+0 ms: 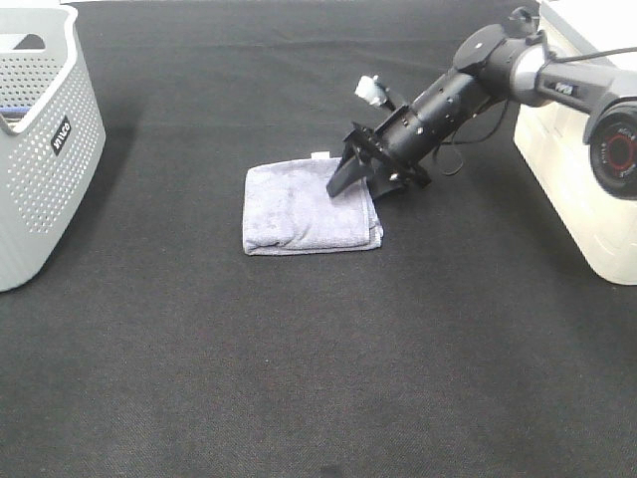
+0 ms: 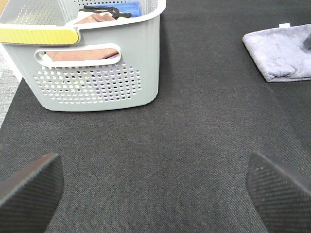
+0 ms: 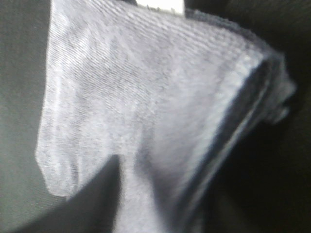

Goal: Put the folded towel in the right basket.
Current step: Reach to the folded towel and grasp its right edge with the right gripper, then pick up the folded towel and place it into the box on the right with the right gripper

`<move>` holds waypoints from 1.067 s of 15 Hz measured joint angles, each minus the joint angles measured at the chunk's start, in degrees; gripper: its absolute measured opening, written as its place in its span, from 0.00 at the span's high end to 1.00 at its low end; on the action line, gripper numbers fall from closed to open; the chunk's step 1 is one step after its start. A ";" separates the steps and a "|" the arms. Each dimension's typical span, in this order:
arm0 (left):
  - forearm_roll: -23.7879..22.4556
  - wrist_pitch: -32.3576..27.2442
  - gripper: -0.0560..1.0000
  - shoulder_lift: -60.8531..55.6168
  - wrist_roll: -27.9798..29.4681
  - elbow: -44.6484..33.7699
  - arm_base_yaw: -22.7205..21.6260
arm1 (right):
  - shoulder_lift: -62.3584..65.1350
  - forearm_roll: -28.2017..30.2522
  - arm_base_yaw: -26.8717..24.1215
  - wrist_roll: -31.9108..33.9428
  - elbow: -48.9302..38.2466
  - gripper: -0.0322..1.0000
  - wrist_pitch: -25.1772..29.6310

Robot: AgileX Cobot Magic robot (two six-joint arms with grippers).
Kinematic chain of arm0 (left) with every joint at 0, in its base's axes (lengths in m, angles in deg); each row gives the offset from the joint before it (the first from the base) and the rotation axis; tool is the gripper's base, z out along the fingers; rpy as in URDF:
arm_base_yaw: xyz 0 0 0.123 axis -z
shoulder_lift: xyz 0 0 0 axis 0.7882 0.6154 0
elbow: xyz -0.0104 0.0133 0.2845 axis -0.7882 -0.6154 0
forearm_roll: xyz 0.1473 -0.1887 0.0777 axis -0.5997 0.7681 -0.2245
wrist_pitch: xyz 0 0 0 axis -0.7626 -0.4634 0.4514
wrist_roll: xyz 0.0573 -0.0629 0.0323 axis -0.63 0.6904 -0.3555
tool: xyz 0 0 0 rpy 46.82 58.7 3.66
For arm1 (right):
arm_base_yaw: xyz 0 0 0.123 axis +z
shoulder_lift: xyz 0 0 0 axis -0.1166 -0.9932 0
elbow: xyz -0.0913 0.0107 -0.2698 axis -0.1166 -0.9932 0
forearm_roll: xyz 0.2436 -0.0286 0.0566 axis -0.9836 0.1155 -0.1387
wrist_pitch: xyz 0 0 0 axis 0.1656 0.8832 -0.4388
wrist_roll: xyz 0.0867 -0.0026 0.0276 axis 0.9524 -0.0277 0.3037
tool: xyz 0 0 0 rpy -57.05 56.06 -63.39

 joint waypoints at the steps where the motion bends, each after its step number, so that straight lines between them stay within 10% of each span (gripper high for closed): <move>1: 0.00 0.00 0.03 0.00 0.00 0.00 0.00 | -0.40 0.00 0.06 0.00 0.00 0.71 0.00; 3: 0.00 0.00 0.03 0.00 0.00 0.00 0.00 | -0.57 0.11 0.00 0.00 0.00 0.90 -0.06; 11: 0.00 0.00 0.03 0.00 0.00 0.00 0.00 | 7.68 1.89 0.06 -0.52 6.53 0.90 0.00; 16: 0.00 0.00 0.03 0.00 0.00 0.00 0.00 | 21.66 13.69 0.06 -0.17 7.16 0.90 0.29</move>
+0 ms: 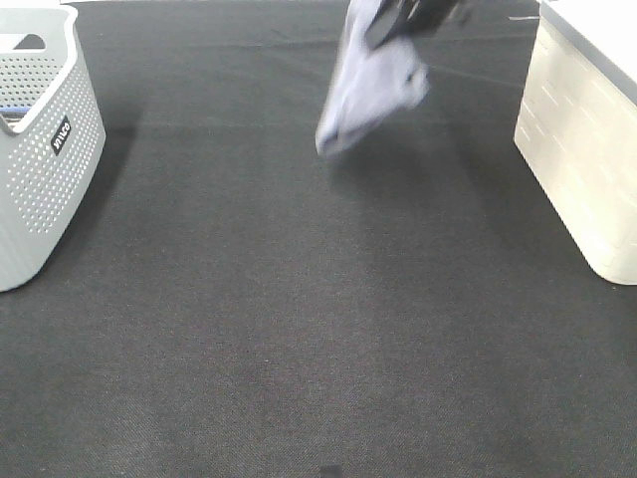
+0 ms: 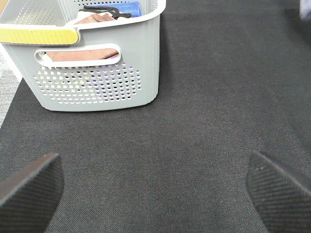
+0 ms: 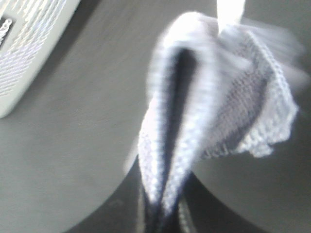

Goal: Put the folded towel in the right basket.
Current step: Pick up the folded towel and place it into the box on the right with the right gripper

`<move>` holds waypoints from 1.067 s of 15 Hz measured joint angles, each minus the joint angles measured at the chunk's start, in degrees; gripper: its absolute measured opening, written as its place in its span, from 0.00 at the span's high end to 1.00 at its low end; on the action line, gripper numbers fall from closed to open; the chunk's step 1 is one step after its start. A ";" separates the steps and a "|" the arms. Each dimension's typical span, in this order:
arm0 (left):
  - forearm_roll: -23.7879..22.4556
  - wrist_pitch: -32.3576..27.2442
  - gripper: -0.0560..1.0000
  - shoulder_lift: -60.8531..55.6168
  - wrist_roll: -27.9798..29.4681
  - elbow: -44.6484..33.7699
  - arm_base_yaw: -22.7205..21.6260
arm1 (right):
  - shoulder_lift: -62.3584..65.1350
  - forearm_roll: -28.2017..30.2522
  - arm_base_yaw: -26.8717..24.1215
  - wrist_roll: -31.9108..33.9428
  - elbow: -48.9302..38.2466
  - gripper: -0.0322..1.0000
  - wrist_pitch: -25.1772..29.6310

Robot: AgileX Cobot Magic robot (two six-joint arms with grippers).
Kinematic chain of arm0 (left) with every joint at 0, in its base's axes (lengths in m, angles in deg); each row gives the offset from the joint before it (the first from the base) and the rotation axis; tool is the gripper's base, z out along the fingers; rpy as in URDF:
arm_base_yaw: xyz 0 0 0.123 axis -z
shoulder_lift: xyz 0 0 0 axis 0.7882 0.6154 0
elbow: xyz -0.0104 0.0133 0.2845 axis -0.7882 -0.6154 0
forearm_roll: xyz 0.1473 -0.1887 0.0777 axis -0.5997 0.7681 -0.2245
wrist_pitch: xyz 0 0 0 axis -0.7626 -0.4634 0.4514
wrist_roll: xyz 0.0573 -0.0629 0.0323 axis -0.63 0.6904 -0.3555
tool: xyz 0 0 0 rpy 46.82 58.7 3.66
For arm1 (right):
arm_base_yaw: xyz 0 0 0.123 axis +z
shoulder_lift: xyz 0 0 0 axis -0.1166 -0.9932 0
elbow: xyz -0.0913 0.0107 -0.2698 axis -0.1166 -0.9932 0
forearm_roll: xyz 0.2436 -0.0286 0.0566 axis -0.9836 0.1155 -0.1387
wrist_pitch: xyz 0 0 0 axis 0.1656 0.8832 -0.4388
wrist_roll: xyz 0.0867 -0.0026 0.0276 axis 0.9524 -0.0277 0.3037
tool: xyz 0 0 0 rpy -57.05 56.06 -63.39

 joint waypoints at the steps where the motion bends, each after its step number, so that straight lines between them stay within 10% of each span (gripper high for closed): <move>1: 0.00 0.00 0.03 0.00 0.00 0.00 0.00 | 2.98 3.44 0.00 0.40 0.00 0.90 0.06; 5: 0.00 0.00 0.03 0.00 0.00 0.00 0.00 | 12.20 13.24 -1.60 3.72 0.00 0.90 0.11; 16: 0.00 0.00 0.03 0.00 0.00 0.00 0.00 | 20.34 14.84 -25.61 4.93 -12.32 0.90 0.11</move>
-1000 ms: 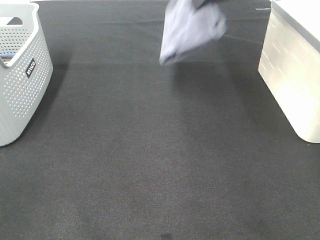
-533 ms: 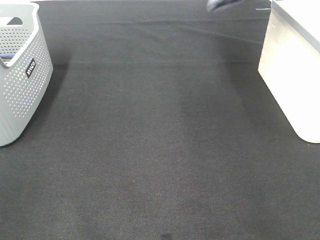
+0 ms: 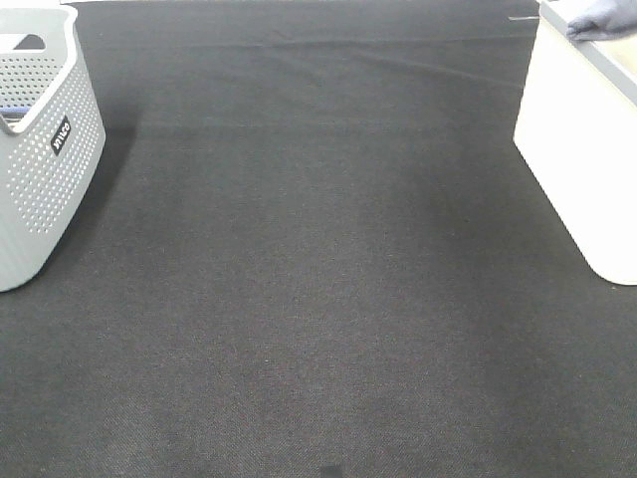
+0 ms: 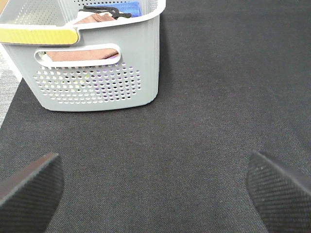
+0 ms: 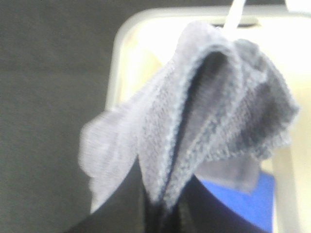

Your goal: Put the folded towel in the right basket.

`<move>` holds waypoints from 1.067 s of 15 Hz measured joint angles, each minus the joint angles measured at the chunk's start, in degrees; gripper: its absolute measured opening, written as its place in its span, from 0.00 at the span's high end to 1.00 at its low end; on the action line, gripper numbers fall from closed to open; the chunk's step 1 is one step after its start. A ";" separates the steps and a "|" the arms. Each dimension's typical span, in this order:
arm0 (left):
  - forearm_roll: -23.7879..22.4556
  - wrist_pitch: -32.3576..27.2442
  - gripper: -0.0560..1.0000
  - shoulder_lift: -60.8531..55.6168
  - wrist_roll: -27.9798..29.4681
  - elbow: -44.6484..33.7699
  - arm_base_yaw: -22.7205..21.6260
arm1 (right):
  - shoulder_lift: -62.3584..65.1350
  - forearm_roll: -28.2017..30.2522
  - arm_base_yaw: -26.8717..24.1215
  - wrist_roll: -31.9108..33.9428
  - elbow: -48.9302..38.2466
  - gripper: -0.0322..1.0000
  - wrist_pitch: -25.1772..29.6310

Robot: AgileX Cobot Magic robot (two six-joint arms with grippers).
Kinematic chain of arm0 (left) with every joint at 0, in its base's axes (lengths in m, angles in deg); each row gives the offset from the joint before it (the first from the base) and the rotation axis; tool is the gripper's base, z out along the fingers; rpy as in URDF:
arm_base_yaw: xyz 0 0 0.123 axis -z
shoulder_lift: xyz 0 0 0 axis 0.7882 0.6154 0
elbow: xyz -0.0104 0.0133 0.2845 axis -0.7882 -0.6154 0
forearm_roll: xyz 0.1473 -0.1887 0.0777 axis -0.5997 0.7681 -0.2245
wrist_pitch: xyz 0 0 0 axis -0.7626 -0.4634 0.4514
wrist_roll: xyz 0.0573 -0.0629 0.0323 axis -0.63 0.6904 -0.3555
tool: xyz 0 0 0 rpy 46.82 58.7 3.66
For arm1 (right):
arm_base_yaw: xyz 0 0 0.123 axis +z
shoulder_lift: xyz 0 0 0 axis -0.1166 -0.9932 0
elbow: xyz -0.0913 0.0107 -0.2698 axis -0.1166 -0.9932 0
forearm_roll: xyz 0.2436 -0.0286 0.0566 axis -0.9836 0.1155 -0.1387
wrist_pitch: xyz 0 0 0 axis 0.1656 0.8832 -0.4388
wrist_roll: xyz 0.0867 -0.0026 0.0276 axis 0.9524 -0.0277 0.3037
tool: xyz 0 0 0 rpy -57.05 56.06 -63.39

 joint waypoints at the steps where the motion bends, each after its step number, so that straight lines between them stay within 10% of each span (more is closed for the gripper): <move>1: 0.00 0.00 0.03 0.00 0.00 0.00 0.00 | -0.34 0.29 -1.15 0.00 -1.15 0.90 0.00; 6: 0.00 0.00 0.03 0.00 0.00 0.00 0.00 | -5.61 2.92 -2.98 0.80 -5.56 0.85 -0.11; 11: 0.00 0.00 0.03 0.00 0.00 0.00 0.00 | -7.45 3.90 -3.67 1.32 -5.67 0.31 -0.17; 16: 0.00 0.00 0.03 0.00 0.00 0.00 0.00 | -5.56 -3.50 -2.98 1.38 -5.67 0.21 -0.17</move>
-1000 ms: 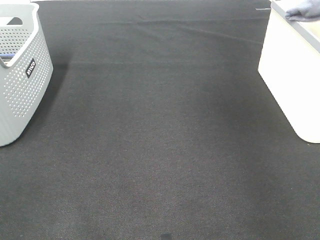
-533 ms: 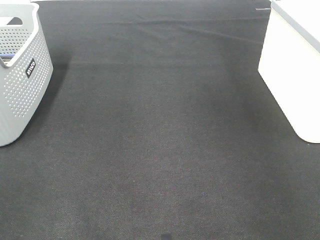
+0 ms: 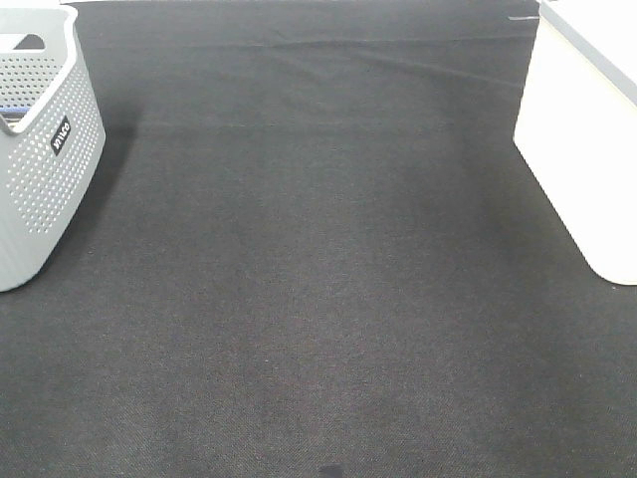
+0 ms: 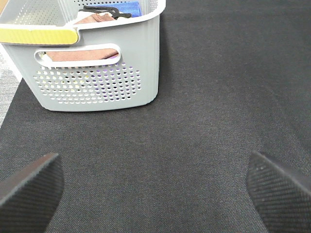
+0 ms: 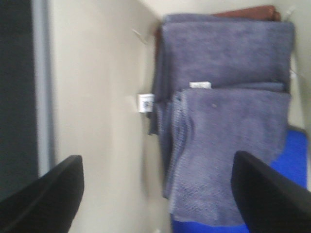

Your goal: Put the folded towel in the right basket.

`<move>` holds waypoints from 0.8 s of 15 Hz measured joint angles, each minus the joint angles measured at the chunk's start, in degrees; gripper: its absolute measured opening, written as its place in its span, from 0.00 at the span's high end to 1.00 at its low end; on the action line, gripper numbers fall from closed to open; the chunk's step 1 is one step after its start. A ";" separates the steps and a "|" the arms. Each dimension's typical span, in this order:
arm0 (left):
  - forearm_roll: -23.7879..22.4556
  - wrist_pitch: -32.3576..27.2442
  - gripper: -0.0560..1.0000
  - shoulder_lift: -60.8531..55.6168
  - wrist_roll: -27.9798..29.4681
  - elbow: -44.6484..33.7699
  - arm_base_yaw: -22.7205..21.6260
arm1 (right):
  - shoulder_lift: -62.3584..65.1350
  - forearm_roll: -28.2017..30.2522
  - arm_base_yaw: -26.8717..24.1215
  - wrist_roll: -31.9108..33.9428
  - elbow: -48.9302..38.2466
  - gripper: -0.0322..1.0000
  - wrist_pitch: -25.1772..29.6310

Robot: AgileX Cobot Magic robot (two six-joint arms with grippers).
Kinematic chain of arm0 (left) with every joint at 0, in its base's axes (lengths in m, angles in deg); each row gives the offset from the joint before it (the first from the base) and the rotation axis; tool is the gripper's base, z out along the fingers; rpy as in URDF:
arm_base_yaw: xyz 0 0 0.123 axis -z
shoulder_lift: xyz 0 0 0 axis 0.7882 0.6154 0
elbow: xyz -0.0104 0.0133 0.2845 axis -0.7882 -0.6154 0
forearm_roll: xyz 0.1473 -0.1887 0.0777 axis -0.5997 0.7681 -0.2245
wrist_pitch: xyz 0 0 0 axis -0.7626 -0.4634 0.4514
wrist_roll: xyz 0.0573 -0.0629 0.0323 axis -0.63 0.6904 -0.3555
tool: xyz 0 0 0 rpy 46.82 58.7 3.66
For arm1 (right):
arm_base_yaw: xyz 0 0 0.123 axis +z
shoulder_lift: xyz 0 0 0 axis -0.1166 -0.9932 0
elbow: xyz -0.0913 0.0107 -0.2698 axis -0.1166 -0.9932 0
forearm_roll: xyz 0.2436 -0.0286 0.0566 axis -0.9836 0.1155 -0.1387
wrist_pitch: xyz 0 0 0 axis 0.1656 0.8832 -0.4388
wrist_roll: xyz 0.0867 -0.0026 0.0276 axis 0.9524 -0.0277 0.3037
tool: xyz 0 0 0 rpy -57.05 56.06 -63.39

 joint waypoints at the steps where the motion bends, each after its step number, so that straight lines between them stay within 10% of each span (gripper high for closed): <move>1: 0.00 0.00 0.03 0.00 0.00 0.00 0.00 | 1.38 -0.46 1.09 0.00 0.00 0.21 0.00; 7: 0.00 0.00 0.03 0.00 0.00 0.00 0.00 | 10.89 8.08 12.15 7.45 -1.60 0.21 0.06; 12: 0.00 0.00 0.03 0.00 0.00 0.00 0.00 | 27.44 8.94 17.93 9.11 -22.57 0.21 -0.06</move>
